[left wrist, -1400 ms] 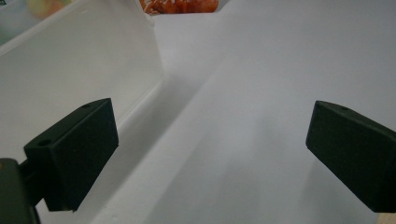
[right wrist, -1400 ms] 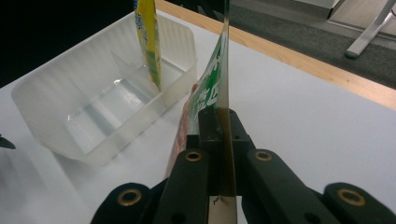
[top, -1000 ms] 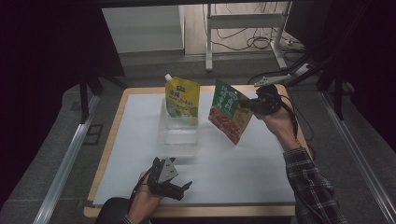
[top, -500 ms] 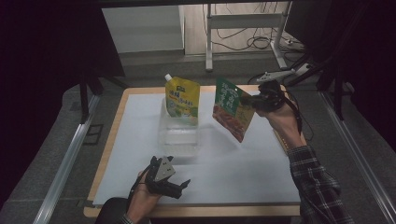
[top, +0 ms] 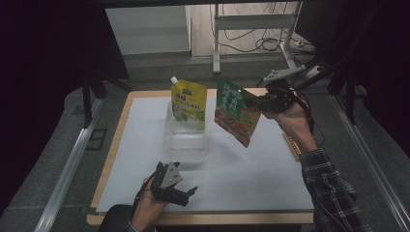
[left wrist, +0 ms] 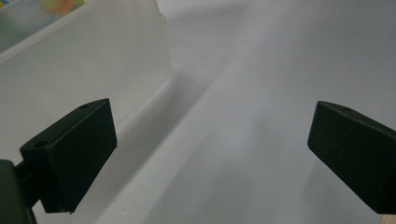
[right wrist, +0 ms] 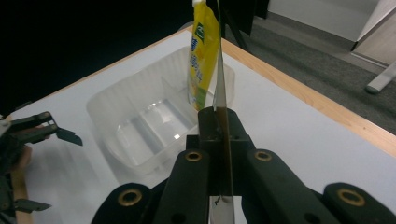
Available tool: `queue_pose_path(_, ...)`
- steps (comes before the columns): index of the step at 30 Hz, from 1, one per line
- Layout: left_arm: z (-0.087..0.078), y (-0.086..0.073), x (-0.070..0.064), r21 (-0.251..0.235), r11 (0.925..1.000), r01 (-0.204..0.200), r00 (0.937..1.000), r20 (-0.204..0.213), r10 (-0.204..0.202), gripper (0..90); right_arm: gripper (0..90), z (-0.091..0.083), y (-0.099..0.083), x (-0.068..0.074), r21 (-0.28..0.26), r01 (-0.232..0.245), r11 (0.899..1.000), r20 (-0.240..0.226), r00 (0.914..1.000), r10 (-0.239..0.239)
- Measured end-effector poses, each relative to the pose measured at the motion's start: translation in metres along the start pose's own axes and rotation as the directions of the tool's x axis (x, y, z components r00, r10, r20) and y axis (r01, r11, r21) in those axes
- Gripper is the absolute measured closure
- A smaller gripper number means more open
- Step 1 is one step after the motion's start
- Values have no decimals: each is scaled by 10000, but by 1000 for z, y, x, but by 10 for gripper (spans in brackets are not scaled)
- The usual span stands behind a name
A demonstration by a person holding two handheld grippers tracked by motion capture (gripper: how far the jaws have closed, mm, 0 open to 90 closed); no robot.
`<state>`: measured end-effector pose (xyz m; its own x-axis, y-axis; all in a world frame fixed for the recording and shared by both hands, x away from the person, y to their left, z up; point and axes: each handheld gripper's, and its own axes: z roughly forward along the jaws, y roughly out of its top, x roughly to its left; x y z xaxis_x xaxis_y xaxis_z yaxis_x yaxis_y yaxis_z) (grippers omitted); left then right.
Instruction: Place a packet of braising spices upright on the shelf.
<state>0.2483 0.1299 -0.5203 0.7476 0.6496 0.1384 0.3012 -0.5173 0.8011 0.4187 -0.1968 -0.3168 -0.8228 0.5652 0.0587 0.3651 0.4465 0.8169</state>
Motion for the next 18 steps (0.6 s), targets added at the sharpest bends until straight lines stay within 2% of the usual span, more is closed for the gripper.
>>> queue_pose_path(9,0,0,0,-136,9998,148,9999,31,-147,7,895,-3,13,11,-62,261,9996,-552,9981,-264)
queue_pose_path(18,-1,0,1,-165,9997,181,9998,42,-181,5,894,18,25,22,-66,519,9986,-1060,9930,-523)
